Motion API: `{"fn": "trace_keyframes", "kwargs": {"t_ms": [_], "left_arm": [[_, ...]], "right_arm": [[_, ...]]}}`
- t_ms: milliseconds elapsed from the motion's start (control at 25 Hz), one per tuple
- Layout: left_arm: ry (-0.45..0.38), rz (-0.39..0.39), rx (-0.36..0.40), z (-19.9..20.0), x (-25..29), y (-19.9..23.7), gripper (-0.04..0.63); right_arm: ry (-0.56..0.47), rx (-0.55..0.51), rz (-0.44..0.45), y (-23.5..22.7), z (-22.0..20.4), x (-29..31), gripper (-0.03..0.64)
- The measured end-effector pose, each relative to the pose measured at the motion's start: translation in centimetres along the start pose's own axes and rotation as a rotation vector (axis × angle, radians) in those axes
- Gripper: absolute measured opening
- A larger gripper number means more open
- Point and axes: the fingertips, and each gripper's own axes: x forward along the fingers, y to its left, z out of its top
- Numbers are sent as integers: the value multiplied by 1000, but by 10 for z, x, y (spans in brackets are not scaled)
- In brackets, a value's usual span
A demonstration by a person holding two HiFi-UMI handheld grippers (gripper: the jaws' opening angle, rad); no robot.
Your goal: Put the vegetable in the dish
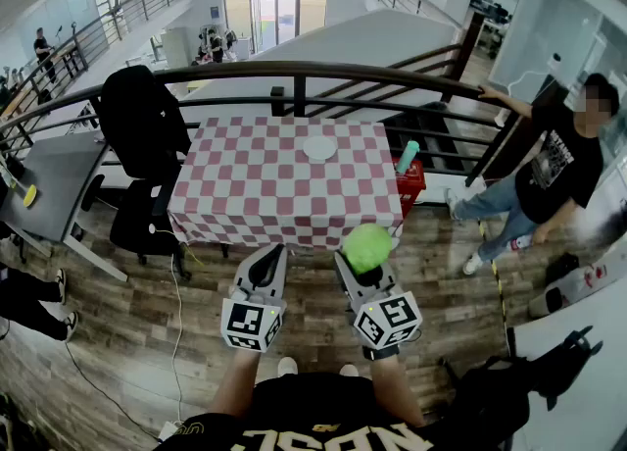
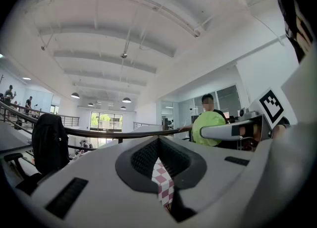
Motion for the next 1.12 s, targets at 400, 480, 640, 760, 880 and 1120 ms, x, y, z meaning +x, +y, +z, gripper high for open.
{"fn": "trace_keyframes", "kwargs": {"t_ms": [400,480,640,760,880,1120], "left_arm": [[-5,-7,-68,-19,-30,43,20],[4,5,-97,-29,-34,52,20],[17,20,-150,-49,-27,65,20],[31,24,-174,-60,-9,72,20],[44,28,-178,-61,16,77,20],[15,36,-126,-43,101,99,20]], "right_arm": [[61,52,51,59,-36,33,130],[88,87,55,65,-49,34,130],[138,94,57,63,-68,40,130],[154,108,59,49,-74,52,132],[147,146,63,28,-71,68,132],[96,177,90,-51,-48,138,132]]}}
